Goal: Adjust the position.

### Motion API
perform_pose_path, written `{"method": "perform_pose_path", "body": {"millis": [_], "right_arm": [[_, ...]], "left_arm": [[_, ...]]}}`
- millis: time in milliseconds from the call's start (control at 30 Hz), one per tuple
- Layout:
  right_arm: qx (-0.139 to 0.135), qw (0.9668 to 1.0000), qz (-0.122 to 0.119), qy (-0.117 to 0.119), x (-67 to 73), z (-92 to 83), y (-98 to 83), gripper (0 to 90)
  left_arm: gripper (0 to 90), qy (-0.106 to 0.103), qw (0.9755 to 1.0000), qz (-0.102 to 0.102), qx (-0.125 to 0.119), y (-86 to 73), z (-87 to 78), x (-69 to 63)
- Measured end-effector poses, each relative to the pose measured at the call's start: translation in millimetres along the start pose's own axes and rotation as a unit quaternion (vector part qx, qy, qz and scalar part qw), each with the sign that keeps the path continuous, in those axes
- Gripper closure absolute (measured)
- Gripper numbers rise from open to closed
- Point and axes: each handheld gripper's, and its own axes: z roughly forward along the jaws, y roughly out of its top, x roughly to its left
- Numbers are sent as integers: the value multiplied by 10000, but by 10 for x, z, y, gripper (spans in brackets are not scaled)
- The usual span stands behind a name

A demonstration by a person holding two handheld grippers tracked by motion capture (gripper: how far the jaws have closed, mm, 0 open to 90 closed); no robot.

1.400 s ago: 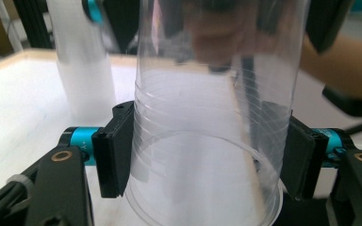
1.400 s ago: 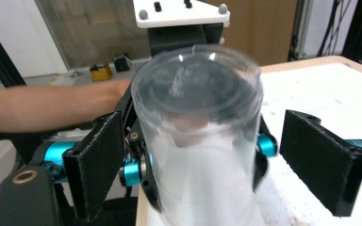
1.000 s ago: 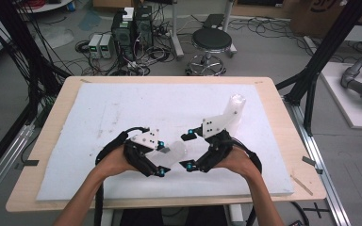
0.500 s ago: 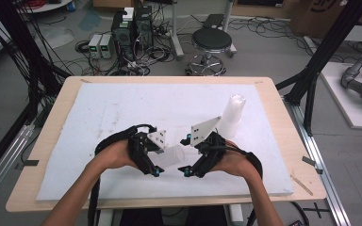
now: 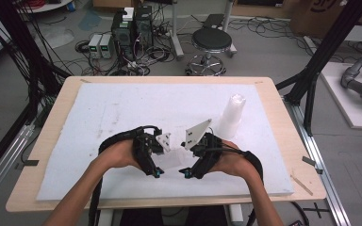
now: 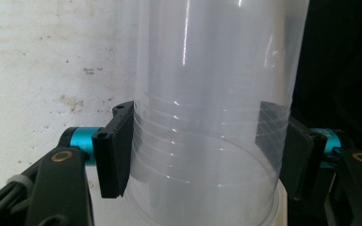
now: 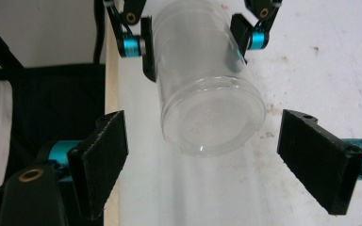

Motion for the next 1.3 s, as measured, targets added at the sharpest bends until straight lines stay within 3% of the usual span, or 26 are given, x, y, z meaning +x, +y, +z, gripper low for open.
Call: {"method": "perform_pose_path", "body": {"millis": [300,600,1067,1300], "right_arm": [[492,9987,-107,0,12,74,36,208],[454,9989,-105,40,9,94,46,212],[460,9988,-128,51,-5,143,58,403],[475,9988,-116,48,-11,164,52,417]], "left_arm": [[316,-8,9998,36,219,46,36,3],[316,-32,9997,55,220,58,50,-3],[318,-79,9998,87,180,54,65,-13],[319,-85,9998,77,189,45,73,-7]]}}
